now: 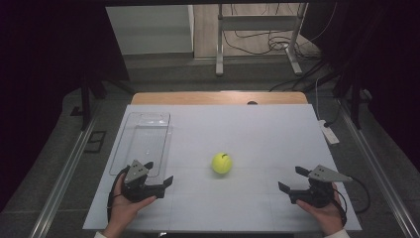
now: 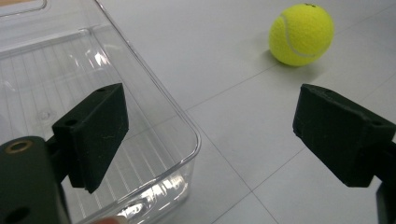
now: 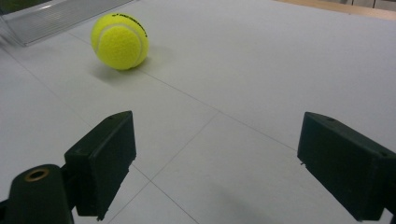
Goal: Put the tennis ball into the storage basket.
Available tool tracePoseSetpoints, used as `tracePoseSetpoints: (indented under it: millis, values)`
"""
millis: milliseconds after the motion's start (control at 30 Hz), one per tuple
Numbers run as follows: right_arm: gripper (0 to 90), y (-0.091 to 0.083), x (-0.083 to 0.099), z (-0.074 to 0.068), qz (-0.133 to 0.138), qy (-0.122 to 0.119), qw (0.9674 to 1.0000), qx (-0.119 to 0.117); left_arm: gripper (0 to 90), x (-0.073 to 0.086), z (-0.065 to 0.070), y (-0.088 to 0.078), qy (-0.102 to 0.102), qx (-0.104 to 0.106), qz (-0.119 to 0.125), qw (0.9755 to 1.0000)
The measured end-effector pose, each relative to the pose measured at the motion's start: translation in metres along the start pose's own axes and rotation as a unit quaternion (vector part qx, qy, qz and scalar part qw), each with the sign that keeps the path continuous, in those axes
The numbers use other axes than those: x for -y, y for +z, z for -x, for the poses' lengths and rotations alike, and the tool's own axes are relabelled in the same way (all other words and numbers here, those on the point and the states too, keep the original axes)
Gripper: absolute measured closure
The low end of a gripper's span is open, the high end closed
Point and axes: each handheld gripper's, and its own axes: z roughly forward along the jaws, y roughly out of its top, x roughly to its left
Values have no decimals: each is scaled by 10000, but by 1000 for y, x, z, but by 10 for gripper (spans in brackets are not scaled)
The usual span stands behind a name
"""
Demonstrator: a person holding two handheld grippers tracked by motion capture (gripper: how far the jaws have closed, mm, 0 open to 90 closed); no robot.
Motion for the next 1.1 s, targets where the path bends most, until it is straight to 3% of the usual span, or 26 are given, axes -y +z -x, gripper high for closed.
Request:
tracePoseSetpoints:
  millis: [1100]
  values:
    - [120, 1, 1, 1, -34, 19, 10000, 36, 109, -35, 11, 8, 123, 548, -203, 9982]
